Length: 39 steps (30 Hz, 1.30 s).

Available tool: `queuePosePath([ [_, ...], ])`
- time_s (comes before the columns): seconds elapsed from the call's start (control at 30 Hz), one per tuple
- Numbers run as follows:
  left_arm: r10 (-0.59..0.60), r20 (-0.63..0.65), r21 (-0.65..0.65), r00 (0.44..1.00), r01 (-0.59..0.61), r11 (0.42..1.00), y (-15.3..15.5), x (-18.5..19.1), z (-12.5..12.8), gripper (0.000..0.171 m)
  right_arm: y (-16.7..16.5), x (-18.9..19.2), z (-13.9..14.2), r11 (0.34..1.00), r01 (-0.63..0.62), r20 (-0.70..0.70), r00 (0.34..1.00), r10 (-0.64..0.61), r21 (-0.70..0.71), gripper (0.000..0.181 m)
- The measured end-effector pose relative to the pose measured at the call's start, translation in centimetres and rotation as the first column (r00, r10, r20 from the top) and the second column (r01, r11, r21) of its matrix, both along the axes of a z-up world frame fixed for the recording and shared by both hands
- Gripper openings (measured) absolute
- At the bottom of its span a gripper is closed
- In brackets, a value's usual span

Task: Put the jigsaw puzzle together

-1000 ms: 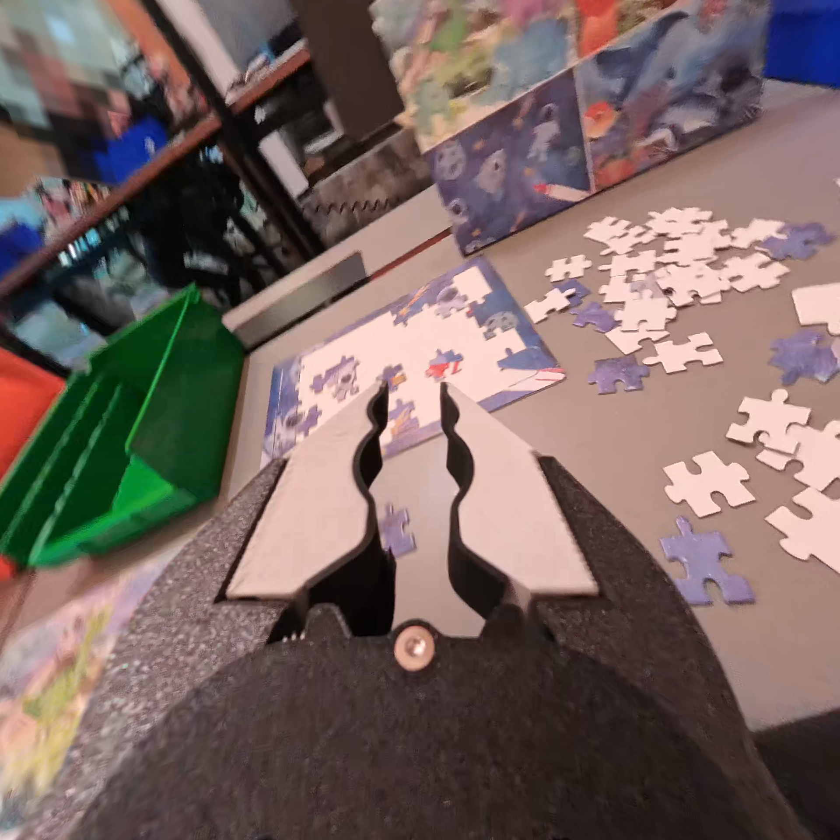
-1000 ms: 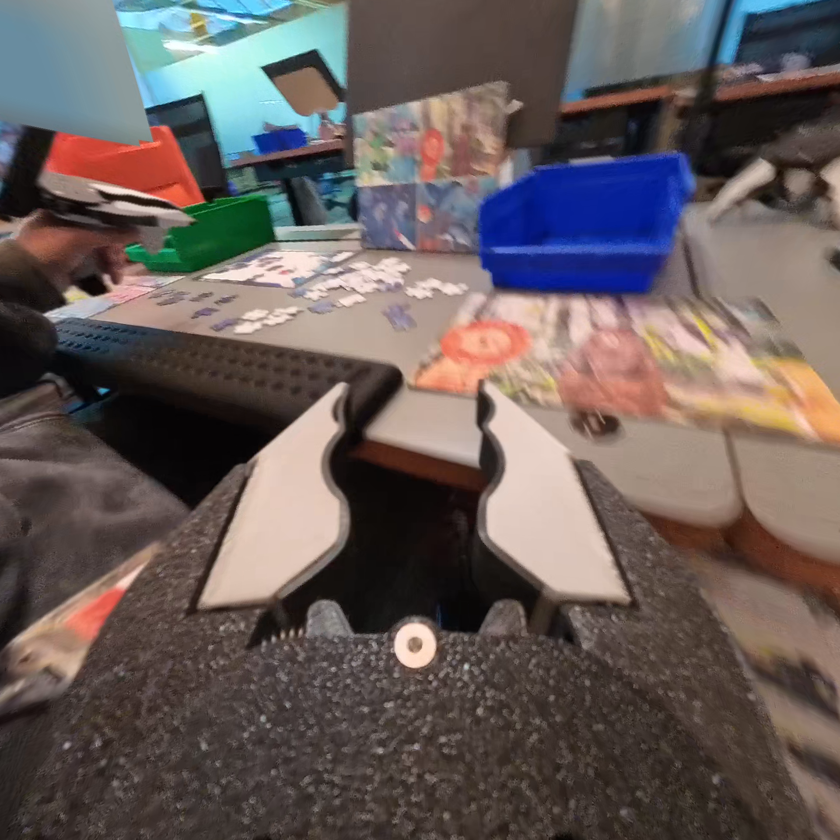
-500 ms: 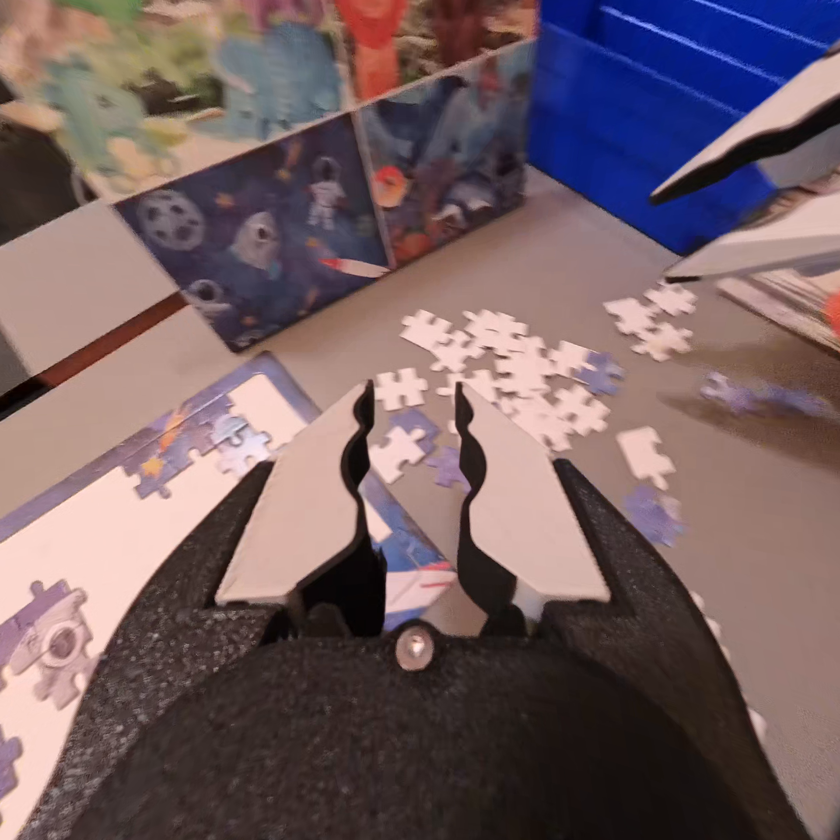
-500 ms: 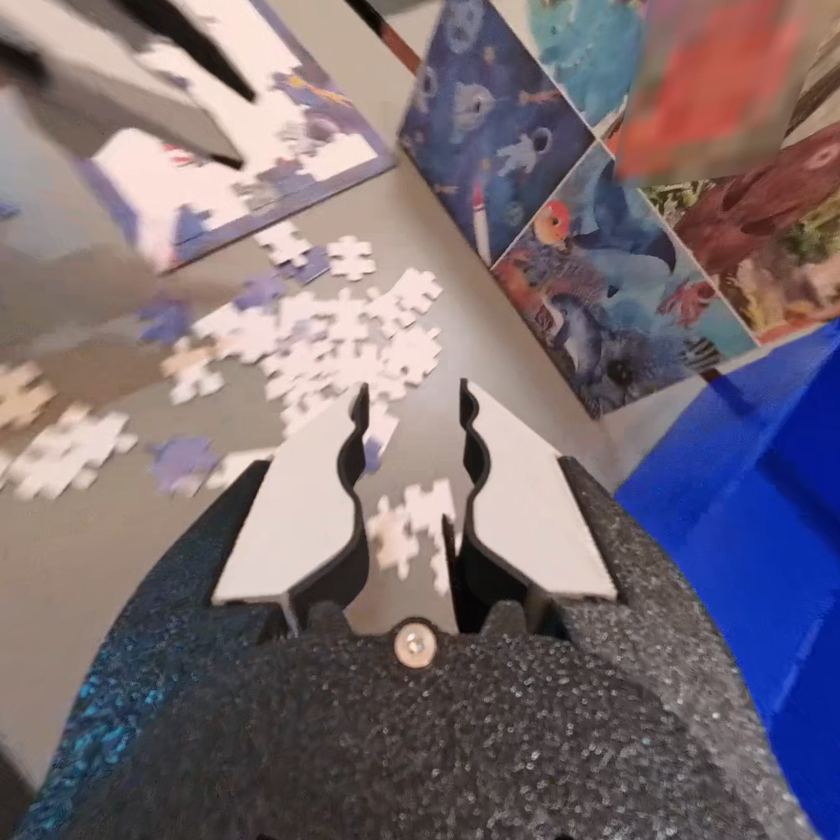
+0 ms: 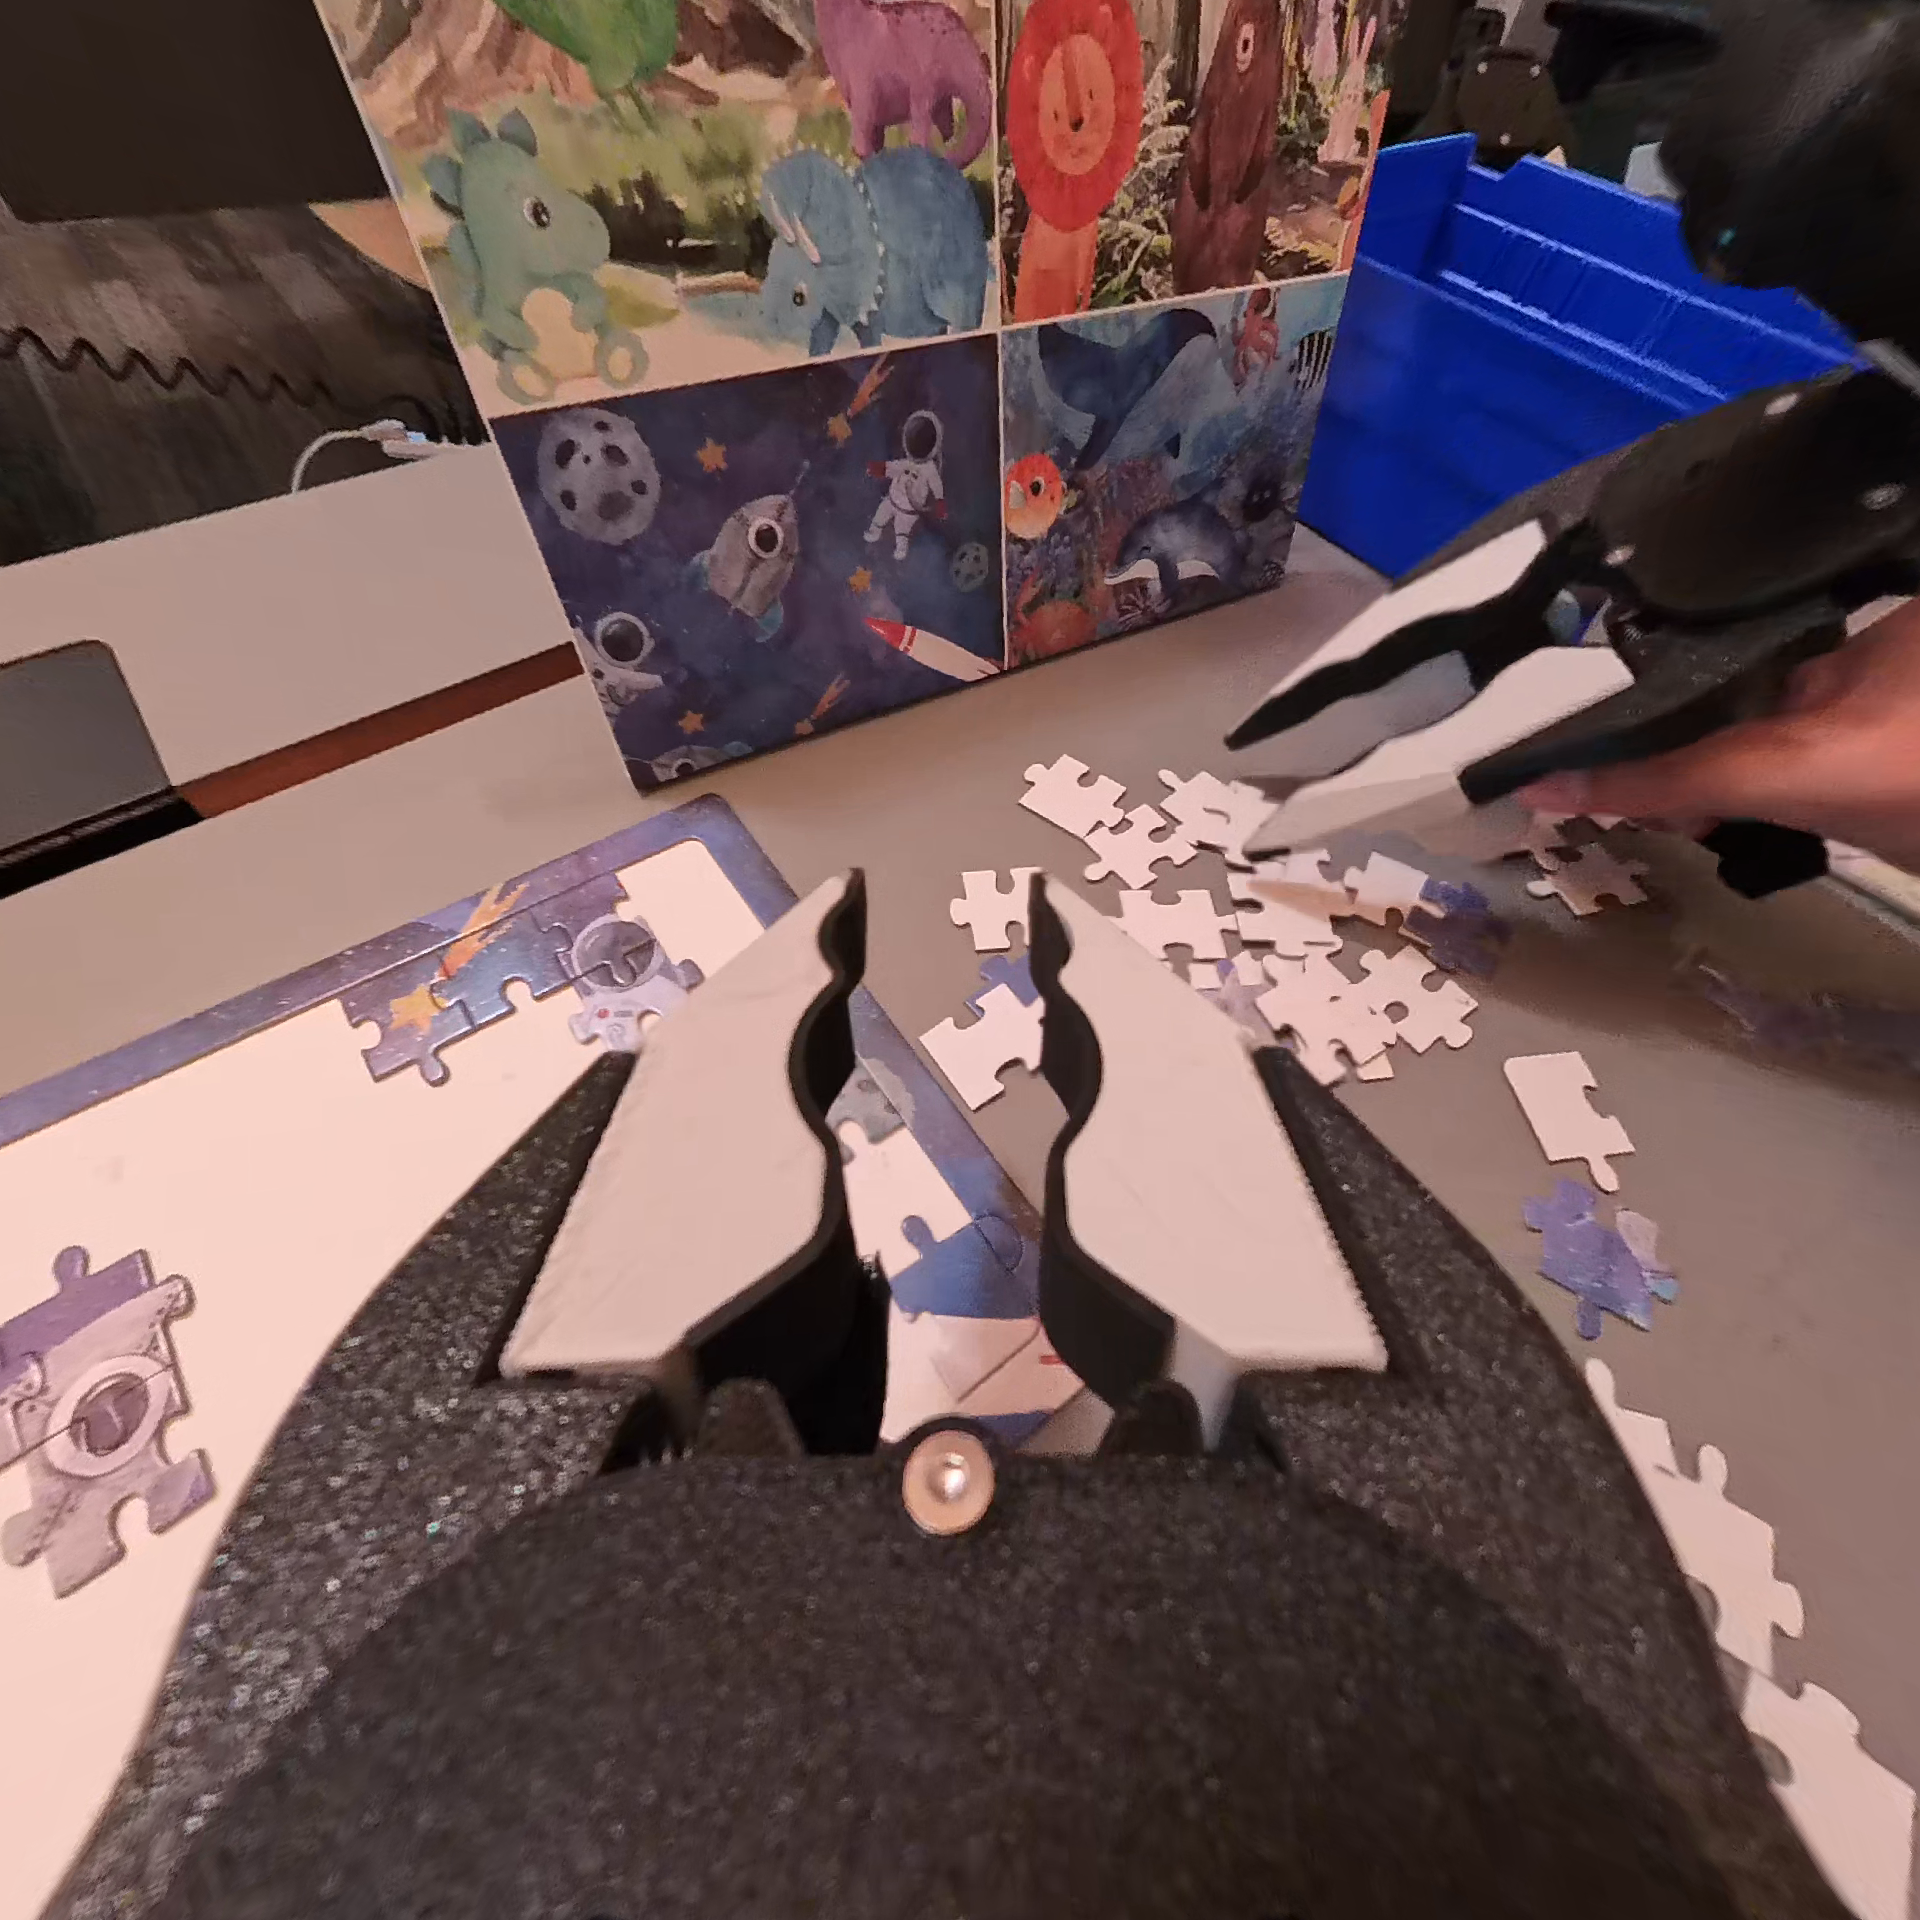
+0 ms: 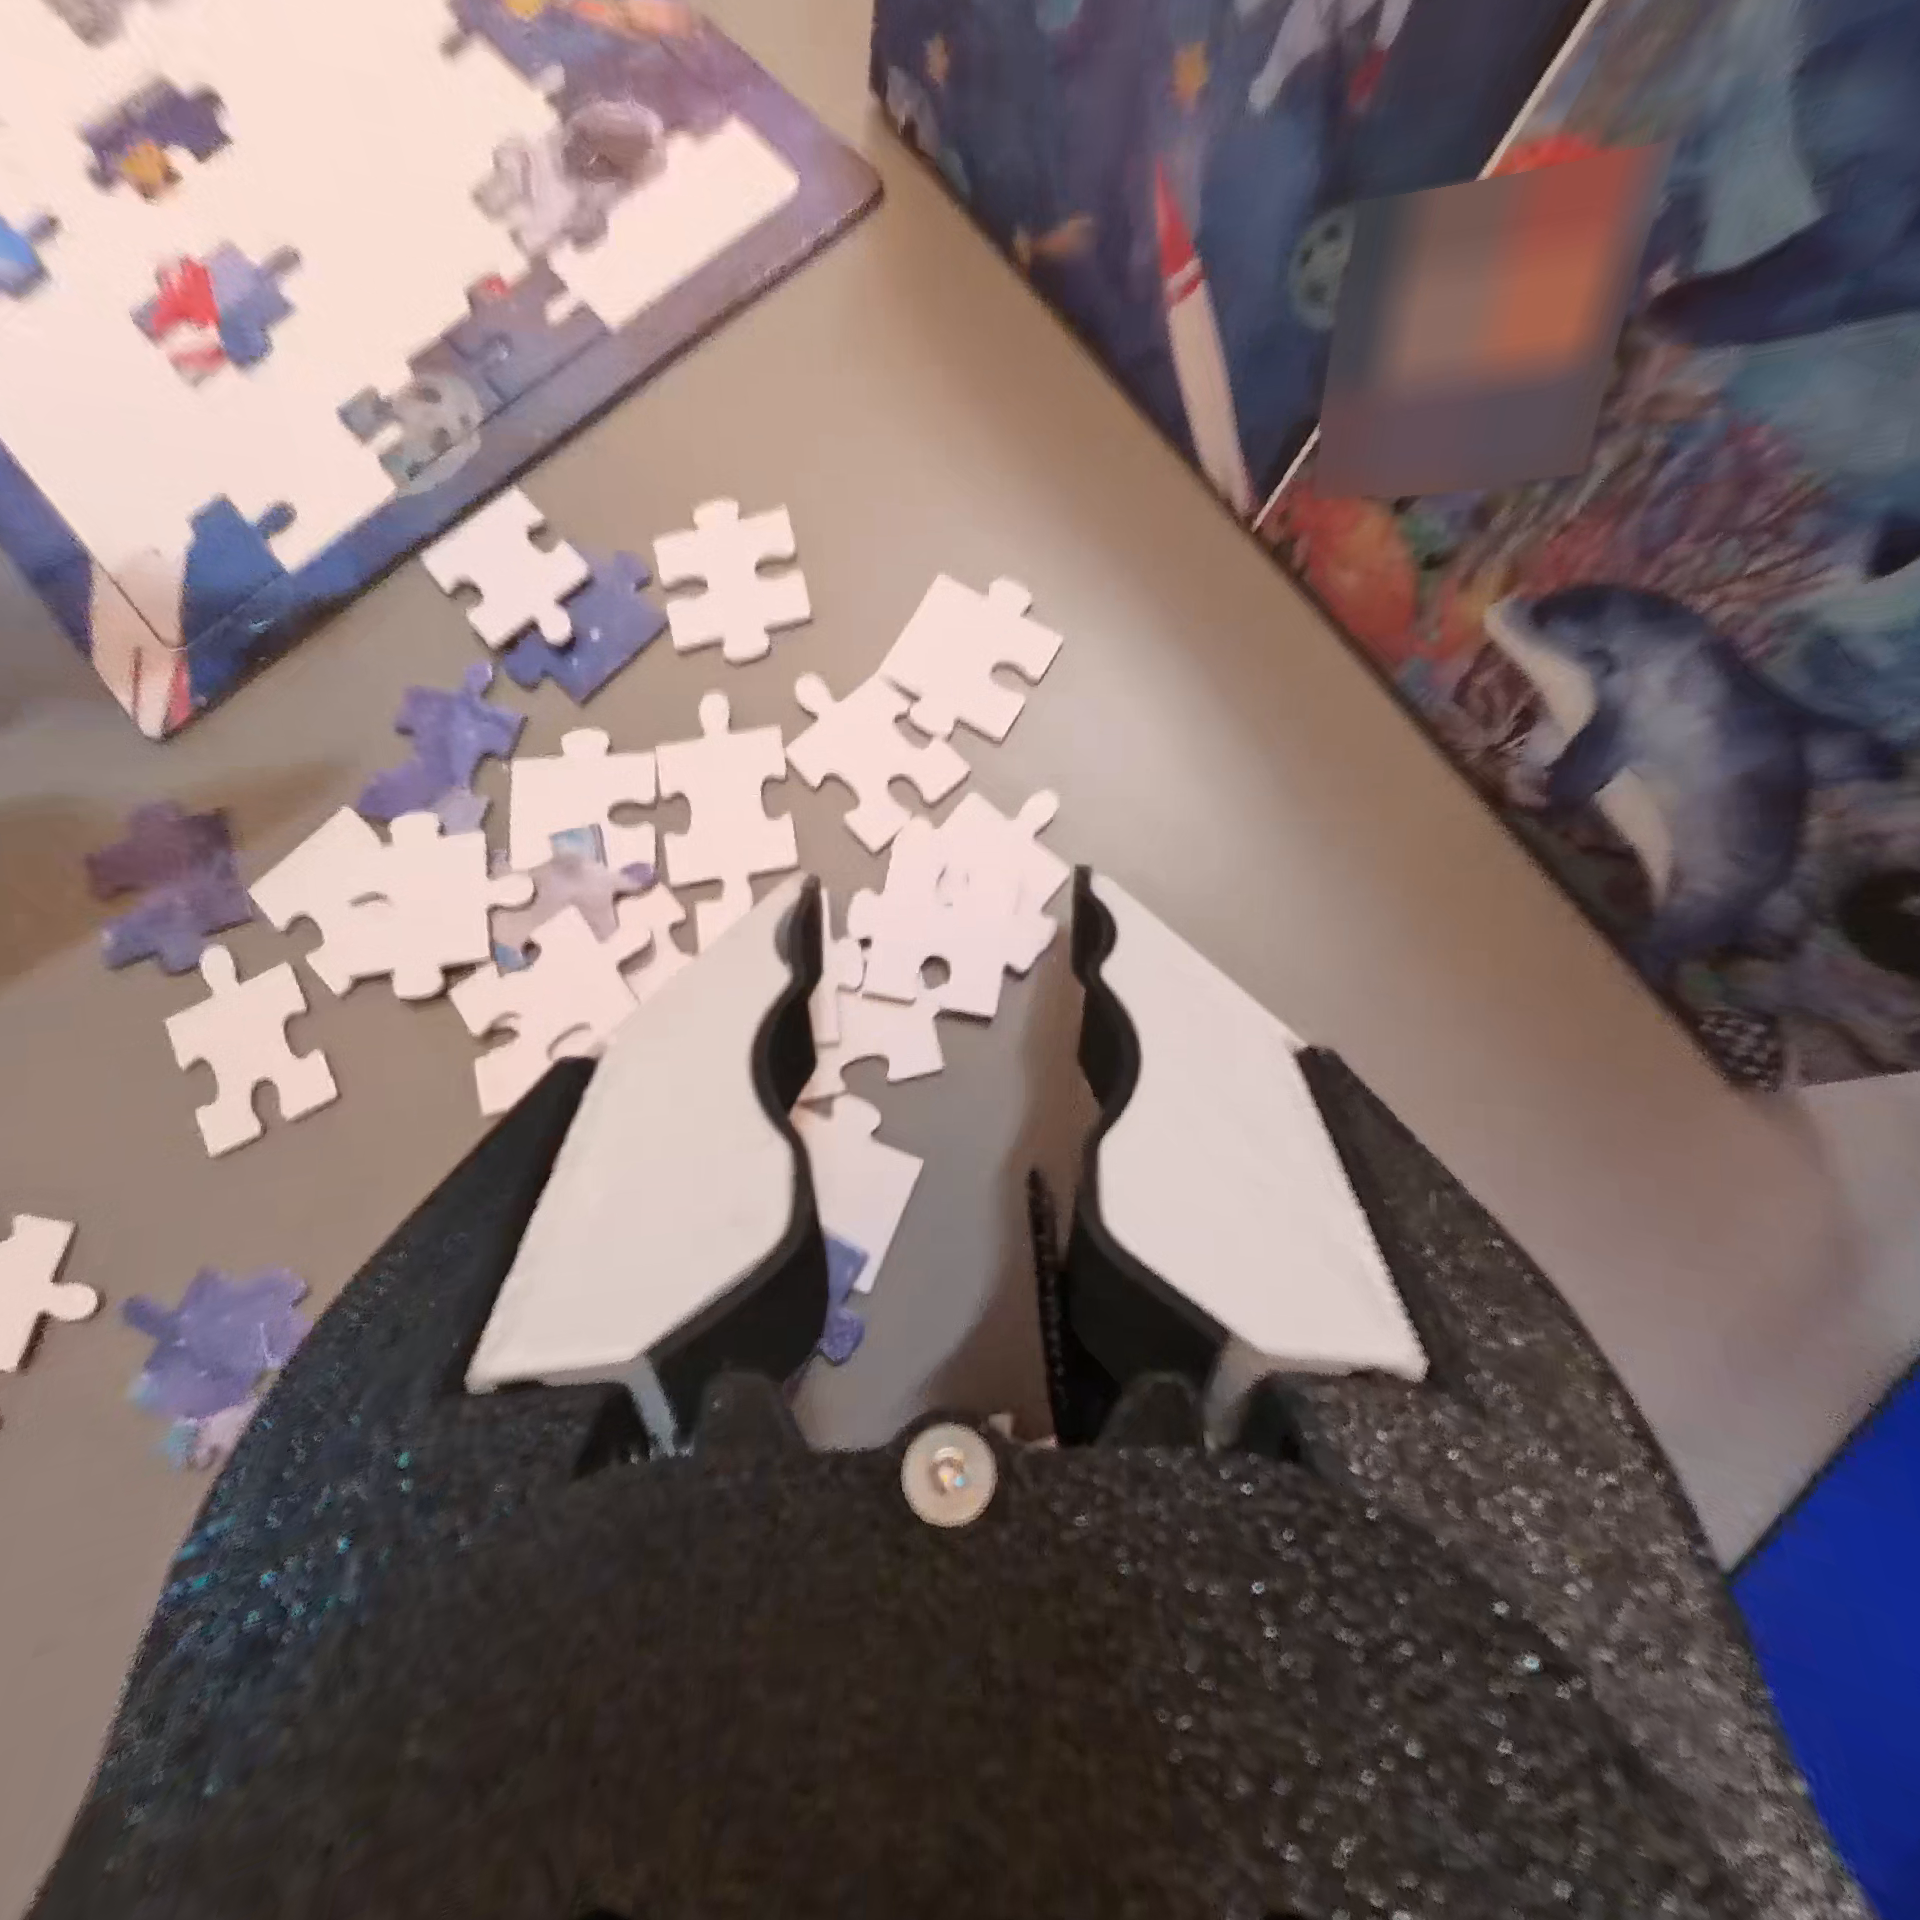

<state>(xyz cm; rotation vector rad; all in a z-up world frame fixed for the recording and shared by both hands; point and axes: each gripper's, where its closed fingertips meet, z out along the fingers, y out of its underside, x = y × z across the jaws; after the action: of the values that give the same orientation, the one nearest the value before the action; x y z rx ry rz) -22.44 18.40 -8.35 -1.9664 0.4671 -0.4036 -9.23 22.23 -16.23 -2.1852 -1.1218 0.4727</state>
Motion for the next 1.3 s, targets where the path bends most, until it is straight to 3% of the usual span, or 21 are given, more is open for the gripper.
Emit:
queuePosePath([
  [0.07, -0.001, 0.009, -0.007, 1.000, 0.001, 1.000, 0.0, 0.1, -0.2, 0.031, 0.2, 0.7, -0.9, 1.000, -0.006, 0.076, 0.997, 0.004, 0.016, 0.052],
  [0.13, -0.004, 0.027, -0.023, 1.000, 0.005, 1.000, -0.1, 0.2, -0.4, 0.031, 0.9, 2.1, -0.9, 0.999, 0.030, 0.129, 0.991, -0.034, 0.038, 0.031],
  [0.17, -0.006, 0.033, -0.032, 0.999, 0.007, 0.999, -0.1, 0.2, -0.6, 0.031, 1.0, 2.8, -1.0, 0.999, 0.042, 0.143, 0.989, -0.046, 0.030, 0.034],
  [0.27, -0.001, 0.035, -0.044, 0.999, 0.002, 0.999, 0.0, 0.1, -0.9, 0.031, 0.2, 3.4, -1.3, 0.997, 0.047, 0.090, 0.995, -0.042, -0.058, 0.026],
  [0.4, -0.003, 0.025, -0.055, 1.000, 0.004, 0.998, 0.1, 0.2, -1.3, 0.031, 0.8, 3.2, -0.4, 0.997, 0.069, 0.055, 0.996, -0.068, -0.020, 0.024],
  [0.5, -0.004, 0.013, -0.056, 1.000, 0.005, 0.998, 0.2, 0.3, -1.5, 0.031, 0.3, 1.2, -0.2, 0.999, 0.018, -0.028, 0.999, -0.019, -0.047, 0.033],
  [0.67, 0.000, -0.008, -0.054, 1.000, 0.000, 0.999, 0.2, 0.1, -1.8, 0.031, -2.8, -0.4, -0.1, 0.980, -0.198, 0.033, 0.980, 0.198, -0.008, 0.042],
  [0.8, -0.002, -0.016, -0.059, 1.000, 0.001, 0.998, 0.2, 0.1, -2.0, 0.031, -2.8, -0.1, -1.3, 0.983, -0.179, 0.122, 0.976, 0.181, -0.024, 0.043],
  [1.0, -0.018, -0.050, -0.053, 0.999, 0.015, 0.998, 0.1, 0.5, -2.4, 0.031, -2.8, 0.2, -1.2, 0.985, -0.142, 0.034, 0.989, 0.146, -0.099, 0.034],
  [1.07, -0.050, -0.015, -0.057, 0.999, 0.049, 0.997, -0.2, 1.1, -2.2, 0.031, -3.2, -0.3, -0.3, 0.978, -0.151, -0.066, 0.988, 0.143, -0.141, 0.034],
  [1.13, -0.114, 0.109, -0.088, 0.988, 0.124, 0.988, -1.0, 2.5, -1.5, 0.031, -3.8, -1.8, 2.3, 0.968, -0.197, -0.240, 0.958, 0.156, -0.155, 0.034],
  [1.2, -0.211, 0.366, -0.126, 0.907, 0.273, 0.954, -2.5, 4.3, 0.4, 0.031, -5.5, -3.8, 6.3, 0.938, -0.316, -0.488, 0.847, 0.211, -0.143, 0.034],
  [1.23, -0.257, 0.516, -0.120, 0.817, 0.366, 0.923, -3.4, 5.1, 2.0, 0.032, -6.7, -4.7, 8.6, 0.910, -0.394, -0.614, 0.752, 0.239, -0.128, 0.034],
  [1.3, -0.295, 0.761, -0.047, 0.578, 0.503, 0.863, -4.8, 5.1, 5.7, 0.034, -9.0, -5.7, 13.1, 0.841, -0.536, -0.814, 0.516, 0.266, -0.066, 0.033],
])
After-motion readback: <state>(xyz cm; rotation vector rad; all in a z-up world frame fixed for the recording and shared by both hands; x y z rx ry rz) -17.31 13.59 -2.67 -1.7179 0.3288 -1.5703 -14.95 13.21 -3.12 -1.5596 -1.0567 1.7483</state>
